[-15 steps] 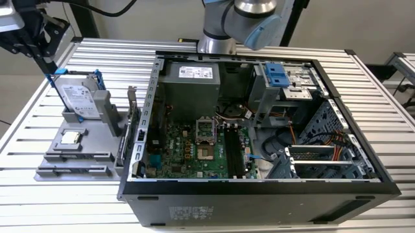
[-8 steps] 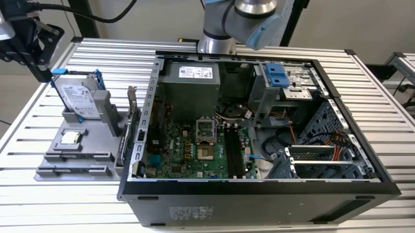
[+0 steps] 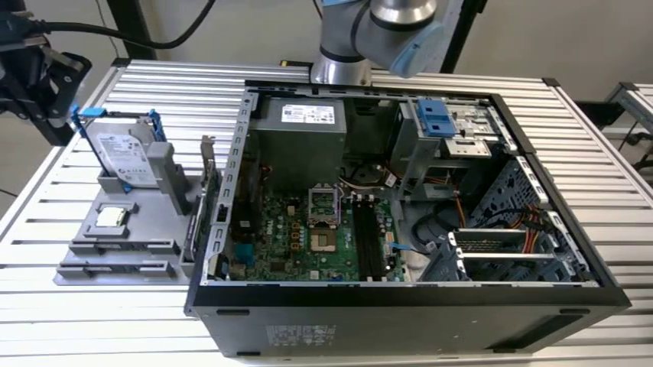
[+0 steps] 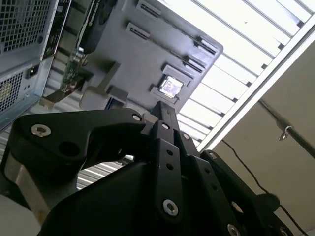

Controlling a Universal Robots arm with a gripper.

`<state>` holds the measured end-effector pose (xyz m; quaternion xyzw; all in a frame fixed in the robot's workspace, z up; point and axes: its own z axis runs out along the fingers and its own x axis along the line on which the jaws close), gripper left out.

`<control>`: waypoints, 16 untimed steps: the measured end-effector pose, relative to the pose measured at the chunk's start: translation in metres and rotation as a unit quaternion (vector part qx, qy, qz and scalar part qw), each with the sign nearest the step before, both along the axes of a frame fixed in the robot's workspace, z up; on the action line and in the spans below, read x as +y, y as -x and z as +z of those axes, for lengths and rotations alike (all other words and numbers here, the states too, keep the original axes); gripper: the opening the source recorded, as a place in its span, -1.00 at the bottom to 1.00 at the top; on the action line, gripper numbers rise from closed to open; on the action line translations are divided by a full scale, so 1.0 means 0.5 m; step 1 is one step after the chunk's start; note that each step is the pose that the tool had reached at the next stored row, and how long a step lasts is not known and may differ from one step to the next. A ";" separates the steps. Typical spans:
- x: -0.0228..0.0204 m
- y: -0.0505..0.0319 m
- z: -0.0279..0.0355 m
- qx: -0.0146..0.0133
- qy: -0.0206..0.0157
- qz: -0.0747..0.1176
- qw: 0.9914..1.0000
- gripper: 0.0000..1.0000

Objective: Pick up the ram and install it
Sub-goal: 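Reach for the ram, then pick up the ram and move it above insertion slot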

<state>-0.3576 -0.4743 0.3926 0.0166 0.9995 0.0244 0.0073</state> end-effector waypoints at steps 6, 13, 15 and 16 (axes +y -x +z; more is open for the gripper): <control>-0.0379 -0.002 0.000 0.000 0.000 0.000 1.000 -1.00; -0.0494 -0.002 0.000 0.000 0.000 0.000 1.000 -1.00; -0.0494 -0.002 0.000 0.001 0.000 0.001 1.000 -1.00; -0.0494 -0.002 0.000 0.001 0.000 0.001 1.000 -1.00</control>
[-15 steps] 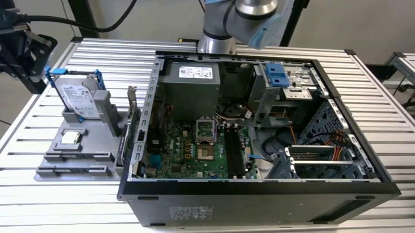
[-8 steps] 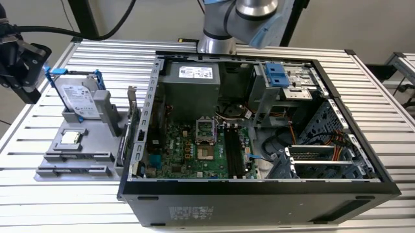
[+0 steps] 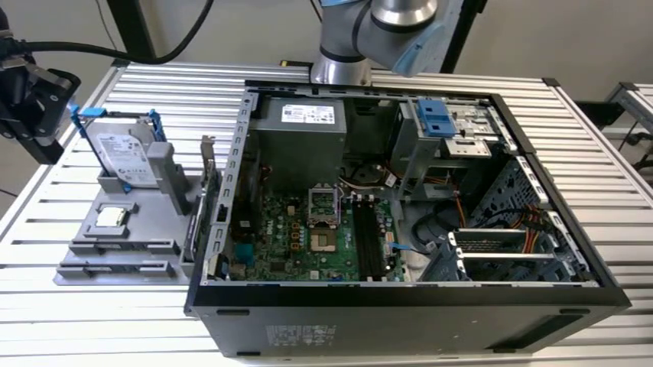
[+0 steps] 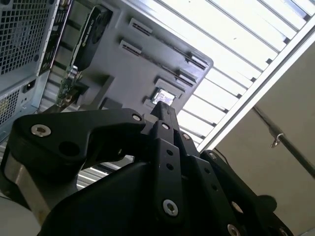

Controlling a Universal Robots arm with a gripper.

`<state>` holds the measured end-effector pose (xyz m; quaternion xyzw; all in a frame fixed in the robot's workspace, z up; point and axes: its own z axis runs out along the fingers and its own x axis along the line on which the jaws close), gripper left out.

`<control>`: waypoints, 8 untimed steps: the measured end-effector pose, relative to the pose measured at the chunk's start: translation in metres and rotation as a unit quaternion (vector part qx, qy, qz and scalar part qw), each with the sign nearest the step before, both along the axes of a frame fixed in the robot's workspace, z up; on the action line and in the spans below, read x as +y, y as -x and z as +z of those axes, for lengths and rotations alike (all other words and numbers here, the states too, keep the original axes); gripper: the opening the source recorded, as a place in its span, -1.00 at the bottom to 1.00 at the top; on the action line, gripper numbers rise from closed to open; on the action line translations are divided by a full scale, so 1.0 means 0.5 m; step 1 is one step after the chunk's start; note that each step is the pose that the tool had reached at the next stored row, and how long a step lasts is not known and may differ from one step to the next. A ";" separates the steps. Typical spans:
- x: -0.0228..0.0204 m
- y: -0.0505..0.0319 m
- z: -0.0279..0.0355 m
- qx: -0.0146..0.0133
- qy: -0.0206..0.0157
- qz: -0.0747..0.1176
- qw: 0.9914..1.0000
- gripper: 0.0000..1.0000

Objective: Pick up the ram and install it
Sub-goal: 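Pick up the ram and move it above insertion slot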

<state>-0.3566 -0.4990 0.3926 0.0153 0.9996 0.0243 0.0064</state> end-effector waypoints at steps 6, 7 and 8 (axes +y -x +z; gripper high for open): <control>0.0000 0.000 0.000 0.000 0.000 0.000 1.000 -1.00; 0.0000 0.000 0.000 0.000 0.000 0.000 1.000 -1.00; 0.0000 0.000 0.000 0.000 0.000 0.000 1.000 -1.00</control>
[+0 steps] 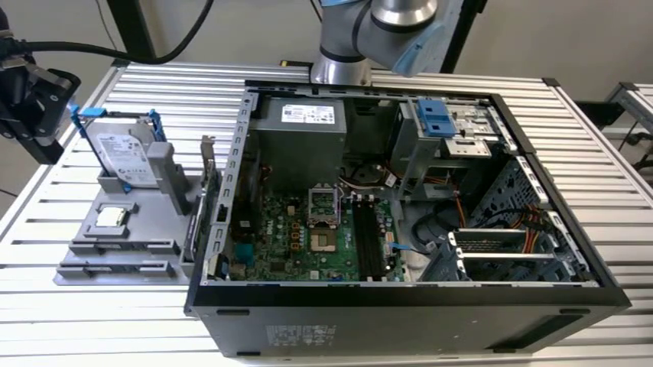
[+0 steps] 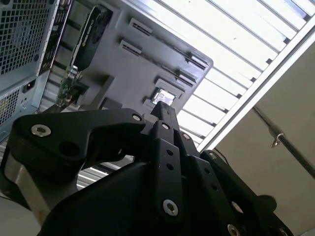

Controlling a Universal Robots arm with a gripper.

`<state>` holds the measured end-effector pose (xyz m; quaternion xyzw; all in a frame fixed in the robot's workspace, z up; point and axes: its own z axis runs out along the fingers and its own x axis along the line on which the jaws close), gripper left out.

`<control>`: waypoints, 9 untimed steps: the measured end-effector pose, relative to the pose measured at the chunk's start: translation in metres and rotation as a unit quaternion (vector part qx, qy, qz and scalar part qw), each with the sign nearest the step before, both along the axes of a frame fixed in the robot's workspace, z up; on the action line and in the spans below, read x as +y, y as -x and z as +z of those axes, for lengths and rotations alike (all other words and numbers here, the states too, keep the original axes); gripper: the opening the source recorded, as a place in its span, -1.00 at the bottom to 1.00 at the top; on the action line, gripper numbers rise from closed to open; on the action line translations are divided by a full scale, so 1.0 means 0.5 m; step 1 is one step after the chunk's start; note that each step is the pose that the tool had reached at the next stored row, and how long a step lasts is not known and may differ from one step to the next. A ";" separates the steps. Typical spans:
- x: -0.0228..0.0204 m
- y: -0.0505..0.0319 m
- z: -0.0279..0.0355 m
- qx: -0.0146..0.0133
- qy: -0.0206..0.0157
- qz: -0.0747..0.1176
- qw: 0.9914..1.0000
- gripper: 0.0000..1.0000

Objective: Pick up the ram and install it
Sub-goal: 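Pick up the ram and move it above insertion slot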

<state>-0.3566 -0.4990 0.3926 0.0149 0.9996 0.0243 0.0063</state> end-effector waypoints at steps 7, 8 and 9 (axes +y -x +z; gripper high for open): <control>0.0001 0.000 0.000 0.000 0.000 0.012 1.000 -1.00; 0.0005 0.000 0.000 0.000 0.000 0.013 1.000 -1.00; 0.0010 0.001 0.000 0.000 0.000 0.013 1.000 -1.00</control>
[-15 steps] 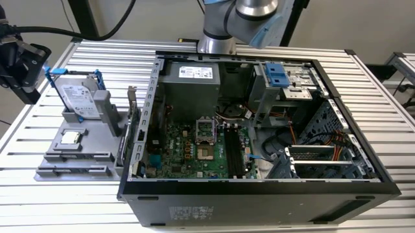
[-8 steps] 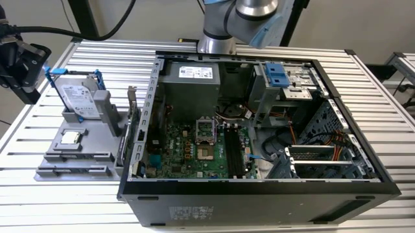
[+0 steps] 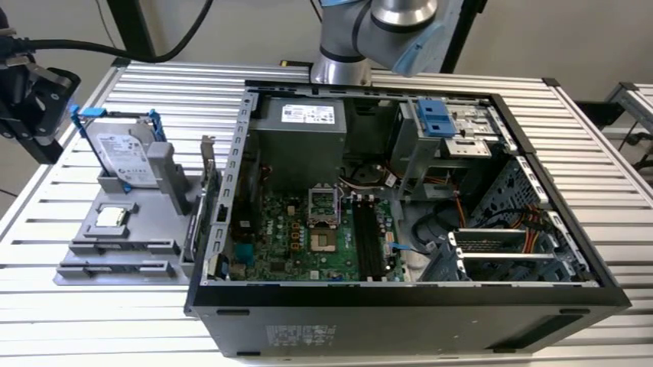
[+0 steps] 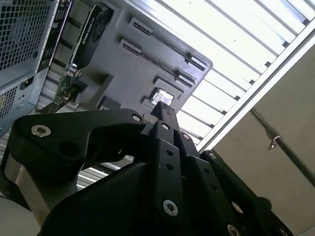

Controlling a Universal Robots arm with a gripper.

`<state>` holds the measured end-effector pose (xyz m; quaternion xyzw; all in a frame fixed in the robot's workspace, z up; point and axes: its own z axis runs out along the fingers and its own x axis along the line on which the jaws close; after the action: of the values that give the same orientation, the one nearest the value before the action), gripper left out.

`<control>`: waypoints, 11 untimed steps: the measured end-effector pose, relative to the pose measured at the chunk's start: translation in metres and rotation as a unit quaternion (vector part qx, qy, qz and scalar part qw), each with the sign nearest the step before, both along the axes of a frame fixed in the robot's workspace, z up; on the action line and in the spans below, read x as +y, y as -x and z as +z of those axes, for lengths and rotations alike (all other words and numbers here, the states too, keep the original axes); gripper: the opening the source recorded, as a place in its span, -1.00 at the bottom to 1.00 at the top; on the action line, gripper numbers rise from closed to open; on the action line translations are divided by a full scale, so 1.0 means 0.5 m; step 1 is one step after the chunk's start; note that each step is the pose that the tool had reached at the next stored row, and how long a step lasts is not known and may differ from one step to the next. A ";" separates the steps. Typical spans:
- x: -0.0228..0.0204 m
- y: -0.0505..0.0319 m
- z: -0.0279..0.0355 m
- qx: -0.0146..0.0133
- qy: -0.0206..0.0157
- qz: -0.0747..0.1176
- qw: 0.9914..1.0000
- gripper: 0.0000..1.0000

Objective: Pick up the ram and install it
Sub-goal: 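Pick up the ram and move it above insertion slot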

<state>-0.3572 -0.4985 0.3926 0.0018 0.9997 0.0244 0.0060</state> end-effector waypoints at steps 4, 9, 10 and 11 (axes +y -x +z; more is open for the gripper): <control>0.0005 0.001 0.000 0.000 0.000 0.002 1.000 -1.00; 0.0005 0.001 0.000 0.000 0.000 0.008 1.000 -1.00; 0.0006 0.001 0.000 0.000 0.000 0.009 1.000 -1.00; 0.0005 0.001 0.000 0.000 0.000 0.010 1.000 -1.00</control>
<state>-0.3579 -0.4983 0.3926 -0.0083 0.9997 0.0244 0.0057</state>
